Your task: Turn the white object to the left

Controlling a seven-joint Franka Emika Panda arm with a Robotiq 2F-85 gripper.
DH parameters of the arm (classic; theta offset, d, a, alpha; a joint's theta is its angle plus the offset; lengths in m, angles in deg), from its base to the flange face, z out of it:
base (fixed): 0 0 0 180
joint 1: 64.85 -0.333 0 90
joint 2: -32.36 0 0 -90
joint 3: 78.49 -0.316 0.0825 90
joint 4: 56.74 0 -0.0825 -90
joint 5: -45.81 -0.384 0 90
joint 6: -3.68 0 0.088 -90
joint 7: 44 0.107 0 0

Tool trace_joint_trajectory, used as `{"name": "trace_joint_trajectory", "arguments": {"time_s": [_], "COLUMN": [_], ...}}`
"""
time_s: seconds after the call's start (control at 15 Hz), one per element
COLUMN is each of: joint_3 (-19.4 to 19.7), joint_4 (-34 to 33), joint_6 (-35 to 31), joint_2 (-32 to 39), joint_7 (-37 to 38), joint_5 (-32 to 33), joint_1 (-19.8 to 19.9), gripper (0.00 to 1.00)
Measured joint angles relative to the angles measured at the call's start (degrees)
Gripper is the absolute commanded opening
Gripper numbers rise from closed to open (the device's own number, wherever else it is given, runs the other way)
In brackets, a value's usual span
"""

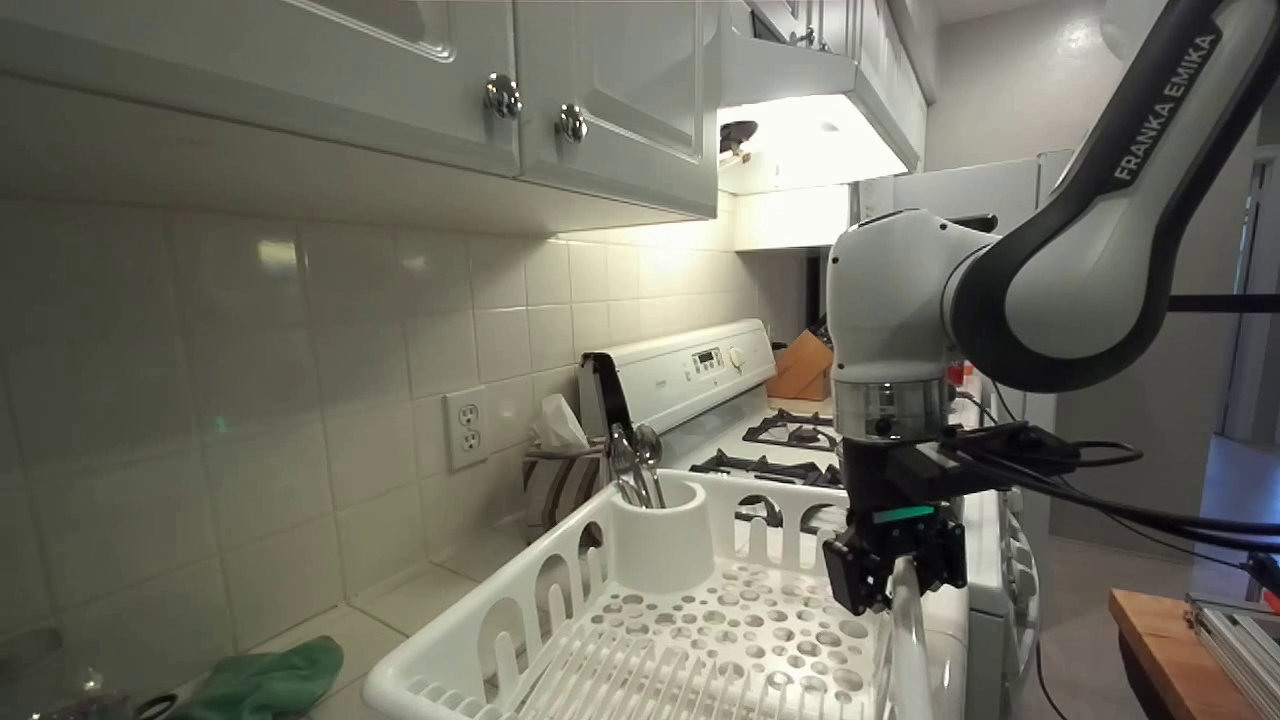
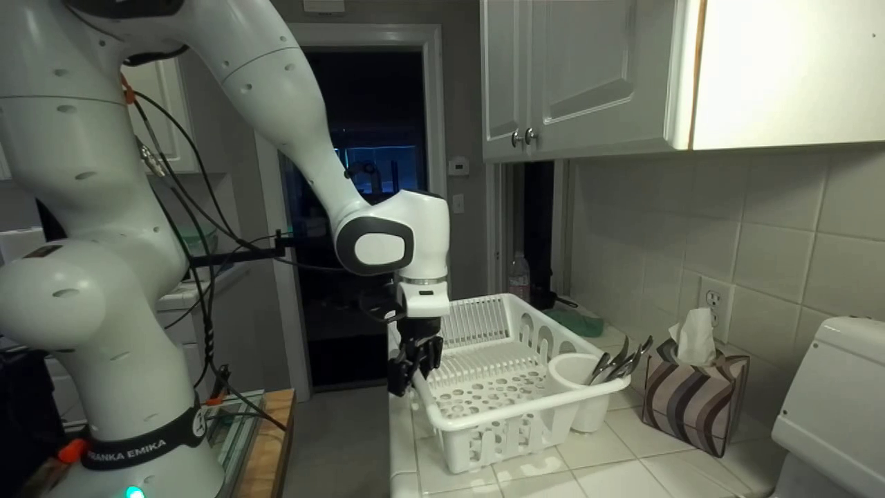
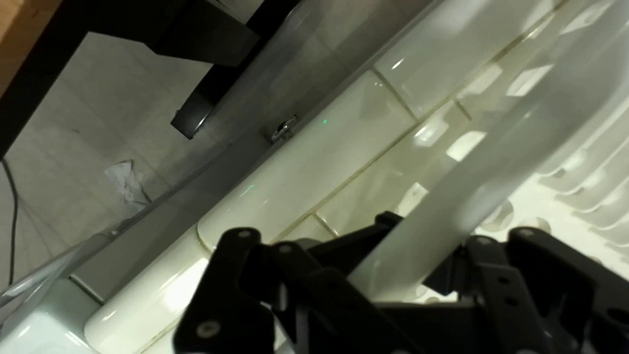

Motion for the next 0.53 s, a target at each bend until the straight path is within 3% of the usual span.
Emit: {"name": "trace_joint_trajectory", "arguments": {"time_s": [0.2,0.53], "joint_3": [0.14,1.50], "joint_4": [-1.25,-4.23], "joint_6": [2.30,6.70], "joint_2": [0.32,0.61], "joint_7": [-3.56,-4.73], "joint_5": [1.30,10.84], "joint_1": [-0.01,0.05], "gripper": [0.00,0.00]}}
